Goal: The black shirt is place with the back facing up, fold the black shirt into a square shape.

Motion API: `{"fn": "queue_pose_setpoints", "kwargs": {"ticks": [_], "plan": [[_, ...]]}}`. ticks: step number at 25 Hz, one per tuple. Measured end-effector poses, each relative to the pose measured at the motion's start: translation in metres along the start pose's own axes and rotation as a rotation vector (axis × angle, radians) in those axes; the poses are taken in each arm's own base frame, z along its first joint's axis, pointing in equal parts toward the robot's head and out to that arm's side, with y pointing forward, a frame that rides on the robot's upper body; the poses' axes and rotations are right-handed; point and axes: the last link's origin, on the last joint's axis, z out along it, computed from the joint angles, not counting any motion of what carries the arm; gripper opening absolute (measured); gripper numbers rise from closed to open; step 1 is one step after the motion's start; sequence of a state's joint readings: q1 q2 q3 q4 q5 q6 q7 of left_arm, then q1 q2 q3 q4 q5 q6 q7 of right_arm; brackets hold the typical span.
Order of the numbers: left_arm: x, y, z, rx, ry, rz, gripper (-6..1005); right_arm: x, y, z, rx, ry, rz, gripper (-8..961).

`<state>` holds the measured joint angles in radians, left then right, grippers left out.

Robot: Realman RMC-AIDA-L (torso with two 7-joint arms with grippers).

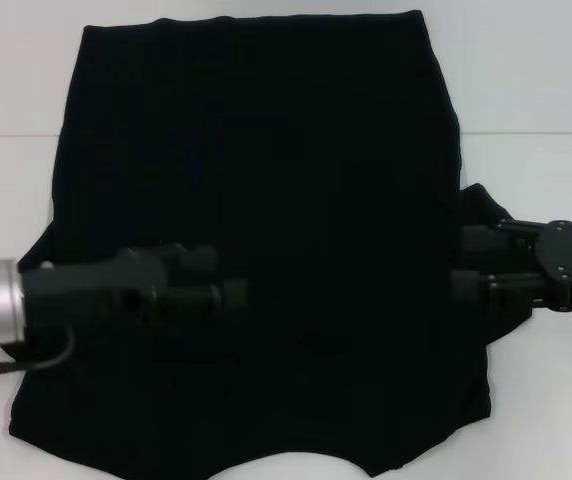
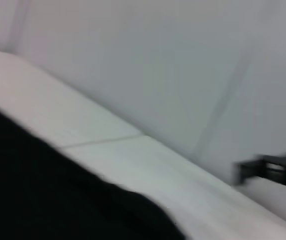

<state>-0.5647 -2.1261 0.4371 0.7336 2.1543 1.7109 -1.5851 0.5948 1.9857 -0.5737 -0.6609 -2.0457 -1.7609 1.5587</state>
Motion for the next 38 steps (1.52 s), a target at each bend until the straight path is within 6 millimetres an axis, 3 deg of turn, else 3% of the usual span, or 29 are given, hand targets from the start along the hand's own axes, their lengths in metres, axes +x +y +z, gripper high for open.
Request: {"fn": "queue_pose_setpoints", "kwargs": {"ticks": [8,23,38], "plan": [[-0.009,-0.045,-0.046,0.368,0.004,-0.206,873,-0.011,-0.004,0.019,0.002,-0.011,0.001,945],[-0.022,-0.055,-0.108,0.634,-0.149,-0.402,866,-0.029,-0.009,0.036,0.004,-0.024,-0.033,945],[-0.036,-0.052,-0.112,0.654,-0.261,-0.461,859,-0.033,-0.013,0.027,0.036,-0.057,-0.034,945]]}}
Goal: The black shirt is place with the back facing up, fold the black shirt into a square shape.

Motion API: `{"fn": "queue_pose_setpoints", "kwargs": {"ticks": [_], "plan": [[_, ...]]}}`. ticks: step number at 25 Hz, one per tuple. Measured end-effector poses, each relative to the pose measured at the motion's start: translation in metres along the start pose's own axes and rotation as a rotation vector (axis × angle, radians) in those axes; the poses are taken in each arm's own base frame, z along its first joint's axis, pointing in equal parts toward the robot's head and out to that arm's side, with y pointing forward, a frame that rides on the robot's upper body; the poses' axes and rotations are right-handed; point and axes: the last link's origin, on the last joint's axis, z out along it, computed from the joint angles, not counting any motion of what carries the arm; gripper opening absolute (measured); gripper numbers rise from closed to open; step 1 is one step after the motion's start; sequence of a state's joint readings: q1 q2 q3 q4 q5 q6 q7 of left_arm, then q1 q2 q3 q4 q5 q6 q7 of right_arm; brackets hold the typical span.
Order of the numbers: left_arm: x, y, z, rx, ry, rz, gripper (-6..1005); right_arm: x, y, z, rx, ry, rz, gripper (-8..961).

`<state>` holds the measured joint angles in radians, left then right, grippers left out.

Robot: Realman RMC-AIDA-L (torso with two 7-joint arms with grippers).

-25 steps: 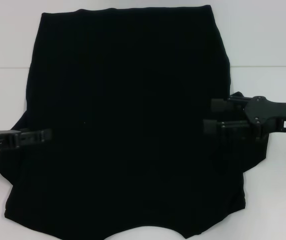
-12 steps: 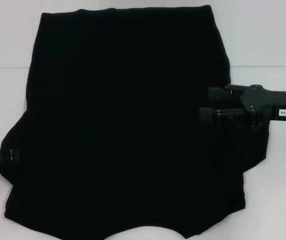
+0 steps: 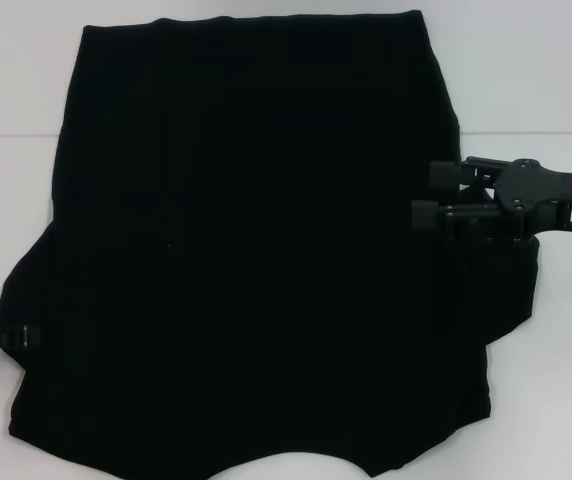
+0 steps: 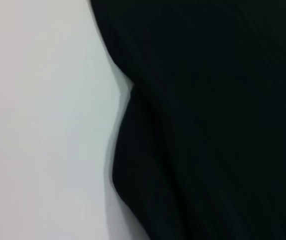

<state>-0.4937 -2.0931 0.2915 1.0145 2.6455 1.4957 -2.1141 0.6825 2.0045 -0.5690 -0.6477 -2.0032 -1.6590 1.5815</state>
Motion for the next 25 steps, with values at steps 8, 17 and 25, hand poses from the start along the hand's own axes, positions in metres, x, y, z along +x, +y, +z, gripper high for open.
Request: {"fn": "queue_pose_setpoints", "kwargs": {"ticks": [8,17,25], "plan": [[0.000,0.003,0.007,-0.006,-0.018,0.013,856,0.000,0.000,0.000,0.000,0.000,-0.002,945],[0.002,0.002,0.008,0.001,-0.028,0.026,852,-0.002,0.000,0.000,0.001,-0.005,-0.005,945],[0.003,0.002,0.012,0.016,-0.026,0.027,555,-0.002,0.000,-0.002,0.004,-0.012,-0.006,946]]}}
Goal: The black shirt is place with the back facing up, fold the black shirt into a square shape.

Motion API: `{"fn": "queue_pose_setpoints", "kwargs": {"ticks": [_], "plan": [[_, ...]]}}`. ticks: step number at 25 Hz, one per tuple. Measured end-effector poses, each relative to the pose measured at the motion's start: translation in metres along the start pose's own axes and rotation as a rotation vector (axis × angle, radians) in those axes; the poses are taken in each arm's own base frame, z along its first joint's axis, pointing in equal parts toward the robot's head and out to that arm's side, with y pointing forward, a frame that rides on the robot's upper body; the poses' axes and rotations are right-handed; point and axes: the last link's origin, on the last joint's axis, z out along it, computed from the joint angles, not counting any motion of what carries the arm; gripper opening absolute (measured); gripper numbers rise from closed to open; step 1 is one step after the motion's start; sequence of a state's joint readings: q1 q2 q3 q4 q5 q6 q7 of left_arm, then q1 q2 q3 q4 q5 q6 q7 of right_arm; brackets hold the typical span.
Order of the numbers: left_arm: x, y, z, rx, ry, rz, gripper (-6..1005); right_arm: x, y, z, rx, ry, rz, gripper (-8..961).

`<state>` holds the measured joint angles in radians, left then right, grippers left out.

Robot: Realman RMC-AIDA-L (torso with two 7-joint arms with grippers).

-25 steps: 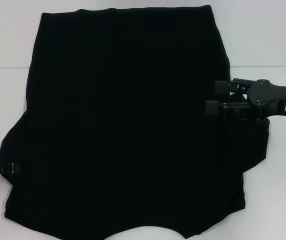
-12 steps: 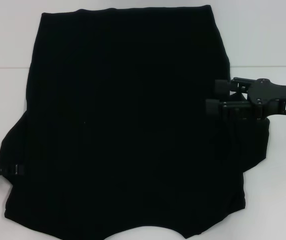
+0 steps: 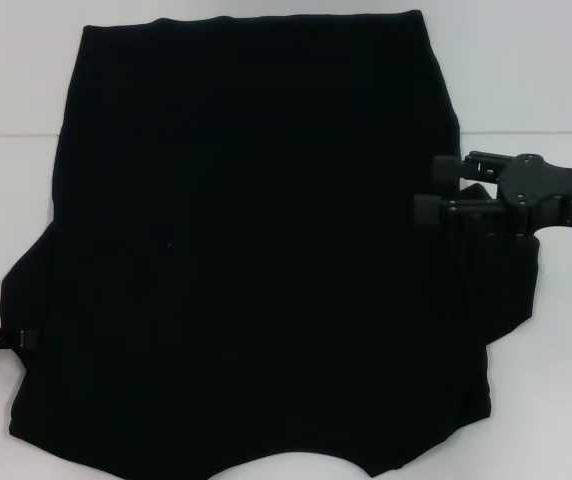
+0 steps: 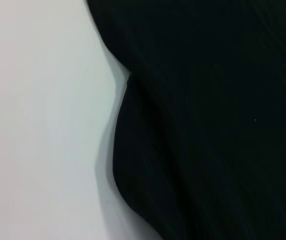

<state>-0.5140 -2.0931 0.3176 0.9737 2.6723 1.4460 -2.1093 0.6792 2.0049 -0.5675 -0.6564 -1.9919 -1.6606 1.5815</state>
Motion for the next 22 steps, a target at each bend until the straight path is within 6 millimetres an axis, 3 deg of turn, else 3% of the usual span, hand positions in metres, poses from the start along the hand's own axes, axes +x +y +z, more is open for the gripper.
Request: {"fn": "queue_pose_setpoints", "kwargs": {"ticks": [8,19,22], "plan": [[0.002,-0.001,0.000,0.002,0.009,-0.003,206,0.001,0.001,-0.001,-0.001,-0.001,0.004,946],[0.006,-0.011,-0.003,0.052,0.058,-0.033,0,0.003,0.000,-0.001,0.011,-0.020,0.014,946],[0.004,-0.017,-0.007,0.072,0.082,-0.059,-1,0.004,0.000,-0.002,0.016,-0.029,0.019,946]]}}
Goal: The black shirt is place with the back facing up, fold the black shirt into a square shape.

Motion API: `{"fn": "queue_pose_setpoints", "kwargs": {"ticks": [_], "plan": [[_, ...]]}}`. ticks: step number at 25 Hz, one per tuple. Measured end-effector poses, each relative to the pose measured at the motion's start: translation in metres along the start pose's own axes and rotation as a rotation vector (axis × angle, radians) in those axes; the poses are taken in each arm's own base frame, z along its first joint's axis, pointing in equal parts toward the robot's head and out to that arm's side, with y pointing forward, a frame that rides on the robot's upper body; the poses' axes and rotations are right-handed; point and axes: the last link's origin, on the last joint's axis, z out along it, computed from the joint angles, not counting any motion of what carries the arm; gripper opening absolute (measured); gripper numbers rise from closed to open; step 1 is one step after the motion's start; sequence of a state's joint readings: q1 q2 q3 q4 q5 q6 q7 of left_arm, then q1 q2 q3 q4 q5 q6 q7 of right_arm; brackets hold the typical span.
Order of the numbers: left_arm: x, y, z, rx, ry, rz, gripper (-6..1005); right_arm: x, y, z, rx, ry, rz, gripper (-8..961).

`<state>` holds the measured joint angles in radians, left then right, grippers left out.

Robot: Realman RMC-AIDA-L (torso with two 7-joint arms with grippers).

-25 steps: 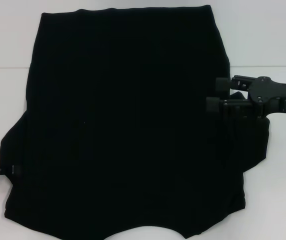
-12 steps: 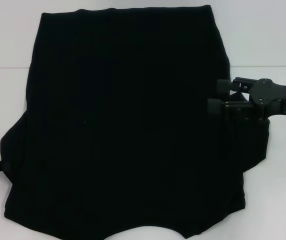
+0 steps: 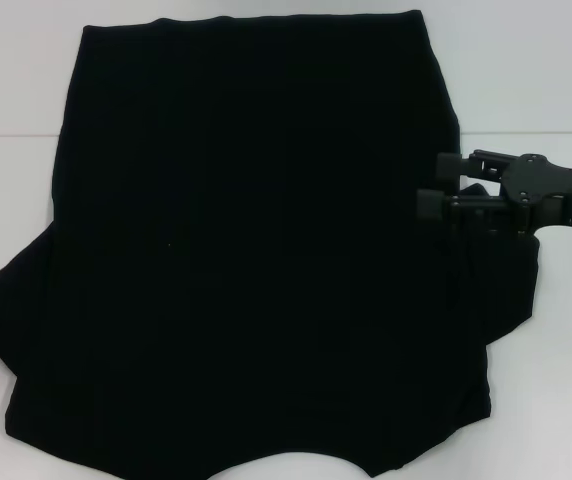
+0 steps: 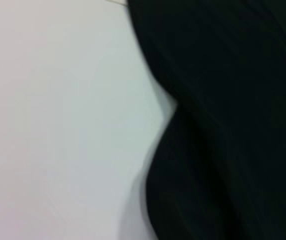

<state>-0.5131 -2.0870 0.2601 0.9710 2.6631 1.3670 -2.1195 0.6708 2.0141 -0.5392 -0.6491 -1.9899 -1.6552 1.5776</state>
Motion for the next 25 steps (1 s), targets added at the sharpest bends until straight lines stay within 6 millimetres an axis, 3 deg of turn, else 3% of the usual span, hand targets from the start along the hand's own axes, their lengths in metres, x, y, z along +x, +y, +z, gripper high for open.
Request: {"fn": "queue_pose_setpoints", "kwargs": {"ticks": [25], "plan": [[-0.010,-0.033,-0.020,0.093,0.121,-0.135,-1,0.002,0.000,-0.001,0.008,-0.013,0.007,946]]}}
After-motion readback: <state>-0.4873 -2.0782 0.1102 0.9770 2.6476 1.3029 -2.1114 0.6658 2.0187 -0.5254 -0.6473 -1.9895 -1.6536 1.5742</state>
